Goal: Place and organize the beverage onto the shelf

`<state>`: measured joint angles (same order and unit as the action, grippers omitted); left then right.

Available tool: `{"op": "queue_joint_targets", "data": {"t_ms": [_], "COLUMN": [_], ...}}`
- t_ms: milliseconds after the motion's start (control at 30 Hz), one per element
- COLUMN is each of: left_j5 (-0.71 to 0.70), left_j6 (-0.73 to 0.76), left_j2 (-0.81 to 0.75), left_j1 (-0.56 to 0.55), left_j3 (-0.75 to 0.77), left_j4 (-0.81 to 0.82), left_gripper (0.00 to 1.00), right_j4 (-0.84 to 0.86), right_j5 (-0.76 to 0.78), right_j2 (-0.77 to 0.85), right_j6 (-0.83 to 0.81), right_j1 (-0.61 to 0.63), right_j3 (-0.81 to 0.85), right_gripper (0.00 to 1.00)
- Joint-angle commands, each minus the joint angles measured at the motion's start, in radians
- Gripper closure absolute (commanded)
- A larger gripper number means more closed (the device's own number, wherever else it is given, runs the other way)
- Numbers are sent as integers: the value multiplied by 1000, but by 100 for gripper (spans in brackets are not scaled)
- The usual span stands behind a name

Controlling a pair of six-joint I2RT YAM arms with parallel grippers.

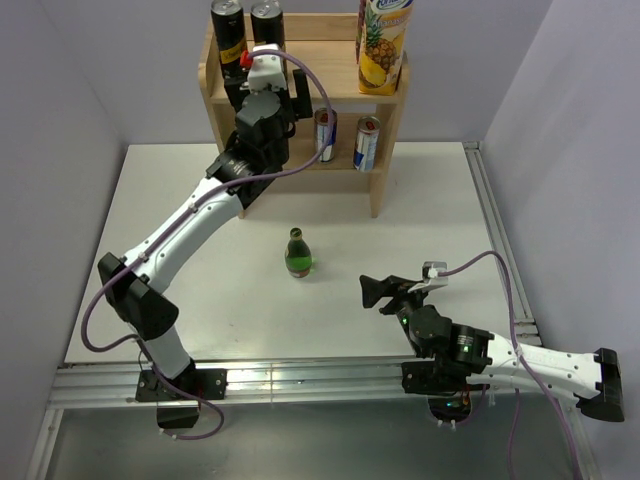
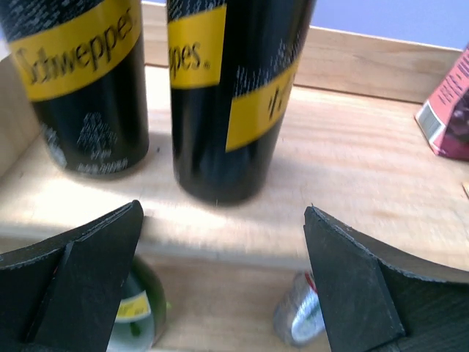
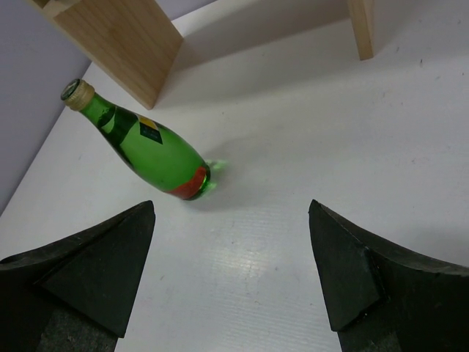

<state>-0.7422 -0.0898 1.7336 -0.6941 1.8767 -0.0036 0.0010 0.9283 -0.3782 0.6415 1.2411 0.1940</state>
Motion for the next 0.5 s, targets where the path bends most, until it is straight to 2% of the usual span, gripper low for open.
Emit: {"op": "queue_joint_targets", "data": {"t_ms": [0, 233, 333, 467], "left_j5": [-49, -182, -241, -214], "left_j6": [-22, -138, -215, -358], "left_j2": [-63, -278, -432, -604], "left_j1": [-39, -152, -246, -369], "left_j3": [-75, -278, -442, -689], "left_j4": [-30, -142, -197, -305], "left_gripper": [1, 1, 1, 1], "right_j4": [30, 33, 37, 17], "right_j5": [30, 3, -31, -32], "right_j2": [12, 24, 51, 58], "right_j6": [1, -12, -34, -37], "right_j1": [8, 8, 6, 8], "right_j3": [-8, -5, -2, 13], "right_gripper": [8, 8, 8, 8]}}
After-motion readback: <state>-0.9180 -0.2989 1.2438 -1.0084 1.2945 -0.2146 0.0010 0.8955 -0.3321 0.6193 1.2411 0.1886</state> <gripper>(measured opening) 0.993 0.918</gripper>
